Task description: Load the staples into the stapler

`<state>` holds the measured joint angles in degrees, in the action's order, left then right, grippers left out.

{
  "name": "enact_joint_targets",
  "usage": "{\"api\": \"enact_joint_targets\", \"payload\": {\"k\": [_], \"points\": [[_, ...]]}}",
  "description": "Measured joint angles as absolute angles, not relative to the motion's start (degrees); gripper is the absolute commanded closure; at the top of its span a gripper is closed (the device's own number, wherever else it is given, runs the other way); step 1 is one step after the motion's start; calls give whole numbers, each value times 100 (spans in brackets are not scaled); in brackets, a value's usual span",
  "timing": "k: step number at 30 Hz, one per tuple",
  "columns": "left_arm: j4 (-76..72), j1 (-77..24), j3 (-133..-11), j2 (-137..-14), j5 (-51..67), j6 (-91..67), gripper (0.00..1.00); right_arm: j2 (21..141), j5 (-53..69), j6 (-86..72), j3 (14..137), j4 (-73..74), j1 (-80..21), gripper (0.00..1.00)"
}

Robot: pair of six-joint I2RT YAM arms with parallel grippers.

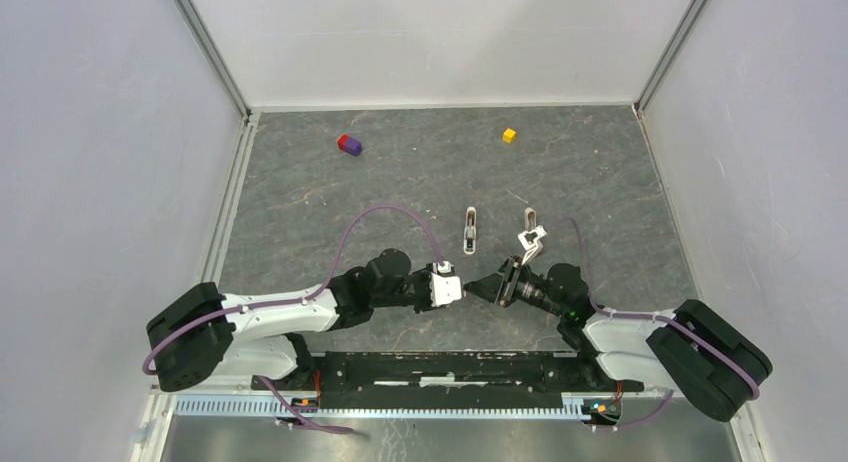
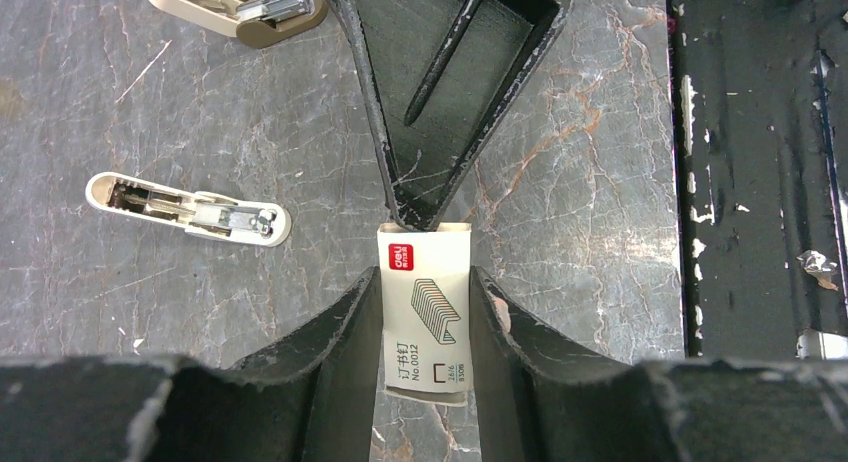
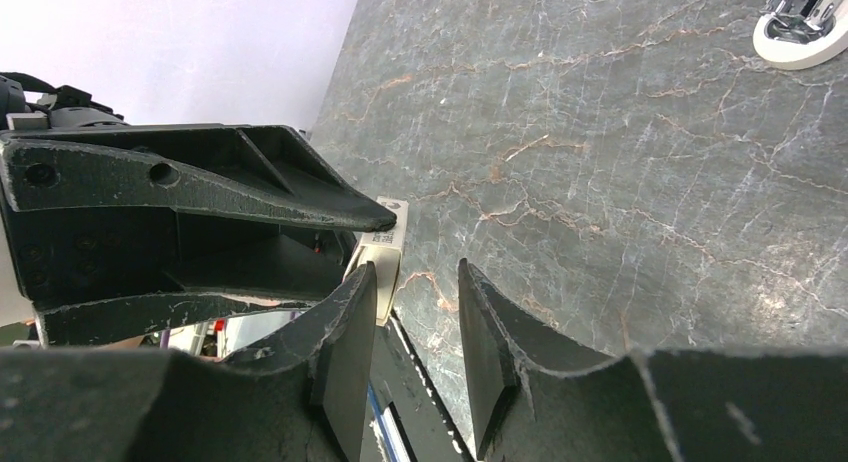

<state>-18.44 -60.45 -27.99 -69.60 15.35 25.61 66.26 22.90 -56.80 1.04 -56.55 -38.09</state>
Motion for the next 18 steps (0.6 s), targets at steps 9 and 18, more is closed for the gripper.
{"api": "enact_joint_targets", "payload": {"k": [9,18], "points": [[-1848,-6045,-2799,-7054,1619,2563,58,6825,2290,-5725,104,-5699,-3861,59],[-1857,-6045,-2801,-7137,1667,2655,58,6910,2290,-5736,104,-5717,-3885,59]]}}
